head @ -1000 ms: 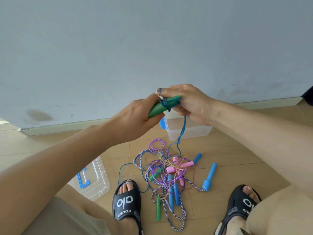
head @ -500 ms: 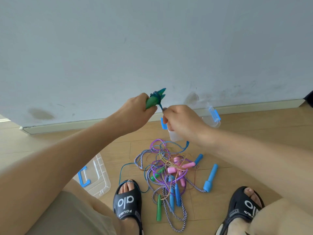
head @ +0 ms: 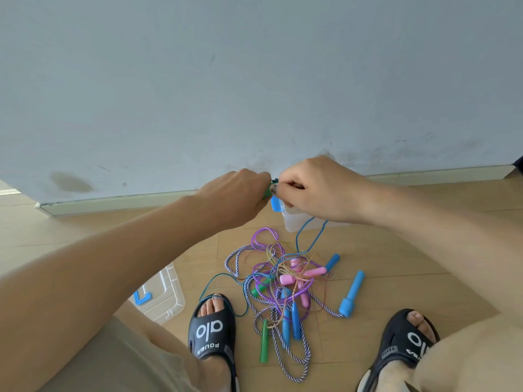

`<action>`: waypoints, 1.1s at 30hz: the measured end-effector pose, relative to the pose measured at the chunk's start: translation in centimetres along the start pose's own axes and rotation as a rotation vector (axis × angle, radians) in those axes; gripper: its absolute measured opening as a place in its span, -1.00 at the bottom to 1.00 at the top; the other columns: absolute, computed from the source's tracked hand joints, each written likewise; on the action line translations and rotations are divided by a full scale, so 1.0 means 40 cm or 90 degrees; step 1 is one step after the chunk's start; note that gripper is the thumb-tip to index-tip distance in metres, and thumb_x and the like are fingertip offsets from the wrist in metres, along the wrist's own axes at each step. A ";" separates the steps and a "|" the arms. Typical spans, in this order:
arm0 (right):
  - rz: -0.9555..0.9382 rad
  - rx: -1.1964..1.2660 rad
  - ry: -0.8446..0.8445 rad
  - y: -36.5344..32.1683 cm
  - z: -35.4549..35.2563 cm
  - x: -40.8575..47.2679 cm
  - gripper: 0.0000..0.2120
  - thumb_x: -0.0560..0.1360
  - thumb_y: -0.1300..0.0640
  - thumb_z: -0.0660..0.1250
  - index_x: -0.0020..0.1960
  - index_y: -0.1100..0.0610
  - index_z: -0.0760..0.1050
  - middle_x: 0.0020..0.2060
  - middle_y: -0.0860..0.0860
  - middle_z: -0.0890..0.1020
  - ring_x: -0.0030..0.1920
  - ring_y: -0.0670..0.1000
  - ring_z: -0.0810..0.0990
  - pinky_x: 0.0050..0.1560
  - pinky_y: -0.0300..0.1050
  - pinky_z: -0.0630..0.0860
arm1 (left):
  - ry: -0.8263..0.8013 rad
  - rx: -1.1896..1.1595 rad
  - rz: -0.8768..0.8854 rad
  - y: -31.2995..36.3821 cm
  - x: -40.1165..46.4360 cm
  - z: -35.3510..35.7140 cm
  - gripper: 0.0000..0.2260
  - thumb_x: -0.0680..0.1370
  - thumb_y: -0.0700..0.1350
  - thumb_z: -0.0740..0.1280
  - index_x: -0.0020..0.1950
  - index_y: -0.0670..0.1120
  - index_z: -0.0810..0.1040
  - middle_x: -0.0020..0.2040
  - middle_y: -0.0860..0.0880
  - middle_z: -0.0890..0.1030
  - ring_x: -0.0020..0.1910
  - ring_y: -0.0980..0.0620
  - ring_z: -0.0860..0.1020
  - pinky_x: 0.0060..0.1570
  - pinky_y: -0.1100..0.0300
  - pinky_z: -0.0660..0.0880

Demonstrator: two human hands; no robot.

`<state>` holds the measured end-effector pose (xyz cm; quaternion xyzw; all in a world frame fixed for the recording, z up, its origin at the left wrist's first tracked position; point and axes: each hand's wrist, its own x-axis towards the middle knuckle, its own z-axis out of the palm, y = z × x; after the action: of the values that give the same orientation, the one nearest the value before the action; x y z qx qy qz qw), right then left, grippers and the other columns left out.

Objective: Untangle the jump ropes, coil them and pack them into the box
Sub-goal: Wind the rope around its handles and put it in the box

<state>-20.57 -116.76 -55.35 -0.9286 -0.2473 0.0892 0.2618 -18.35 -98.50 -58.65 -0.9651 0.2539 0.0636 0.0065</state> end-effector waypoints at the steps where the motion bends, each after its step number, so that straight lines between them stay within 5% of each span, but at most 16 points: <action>1: 0.001 0.003 0.006 0.004 -0.010 0.005 -0.62 0.60 0.03 0.21 -0.30 0.26 0.46 -0.47 0.08 0.41 -0.45 -0.05 0.26 -0.41 -0.17 0.22 | 0.006 0.015 0.008 0.004 0.000 -0.005 -0.79 0.66 0.01 0.12 0.07 -0.11 0.40 -0.12 -0.08 0.50 -0.15 -0.21 0.55 -0.21 -0.03 0.48; 5: -0.006 0.042 0.041 0.030 -0.045 0.027 -0.57 0.59 0.00 0.30 -0.38 0.19 0.35 -0.52 -0.03 0.27 -0.47 -0.06 0.22 -0.44 -0.20 0.18 | 0.006 0.071 0.055 0.034 -0.005 -0.030 -0.81 0.67 -0.03 0.14 0.14 -0.11 0.43 -0.03 -0.12 0.57 -0.12 -0.23 0.59 -0.17 -0.04 0.50; 12: 0.015 0.217 0.024 0.057 -0.054 0.048 -0.57 0.54 -0.09 0.39 -0.32 0.20 0.45 -0.50 -0.07 0.30 -0.44 -0.07 0.22 -0.43 -0.24 0.16 | 0.046 0.016 0.095 0.036 -0.025 -0.049 -0.81 0.67 -0.02 0.17 0.10 -0.14 0.42 -0.02 -0.09 0.56 -0.10 -0.20 0.55 -0.20 0.06 0.34; 19: 0.058 0.357 -0.010 0.060 -0.029 0.069 -0.50 0.52 -0.12 0.40 -0.23 0.33 0.40 -0.39 0.08 0.29 -0.36 0.03 0.23 -0.37 -0.12 0.15 | 0.166 -0.154 0.177 0.020 -0.044 -0.049 -0.82 0.61 -0.04 0.30 0.07 -0.15 0.50 -0.27 0.06 0.41 -0.31 -0.10 0.44 -0.30 0.09 0.31; 22: 0.084 0.400 -0.026 0.062 0.002 0.071 -0.68 0.38 0.03 0.36 -0.30 0.26 0.34 -0.39 0.09 0.26 -0.38 0.01 0.21 -0.37 -0.12 0.12 | 0.221 -0.224 0.185 0.038 -0.052 -0.058 -0.81 0.58 -0.01 0.34 0.05 -0.13 0.55 -0.33 0.12 0.40 -0.38 0.04 0.31 -0.35 0.18 0.28; 25: 0.136 0.435 -0.009 0.054 0.044 0.072 -0.87 0.36 0.17 0.14 -0.36 0.08 0.27 -0.50 0.00 0.23 -0.45 -0.04 0.13 -0.42 -0.18 0.05 | 0.208 -0.318 0.079 0.047 -0.053 -0.058 -0.83 0.58 0.00 0.36 0.01 -0.09 0.52 -0.37 0.14 0.45 -0.37 0.12 0.42 -0.37 0.30 0.29; 28: 0.226 0.430 0.016 0.056 0.077 0.067 -0.74 0.54 0.21 0.10 -0.34 0.10 0.29 -0.57 -0.05 0.28 -0.50 -0.03 0.15 -0.48 -0.21 0.08 | 0.173 -0.387 -0.025 0.044 -0.052 -0.072 -0.85 0.56 0.03 0.34 -0.09 -0.01 0.43 -0.37 0.09 0.47 -0.40 0.17 0.42 -0.42 0.34 0.29; 33: 0.225 0.381 0.008 0.042 0.094 0.028 -0.57 0.68 0.01 0.07 -0.33 0.13 0.33 -0.57 -0.04 0.32 -0.61 -0.09 0.19 -0.57 -0.31 0.16 | 0.079 -0.390 -0.179 -0.012 -0.034 -0.074 -0.75 0.57 0.06 0.26 -0.11 -0.12 0.46 -0.26 -0.05 0.53 -0.28 -0.08 0.49 -0.29 0.08 0.42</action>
<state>-20.03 -115.76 -59.47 -0.8397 -0.0436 0.1958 0.5047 -18.95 -97.56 -55.56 -0.9497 0.0872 0.0766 -0.2907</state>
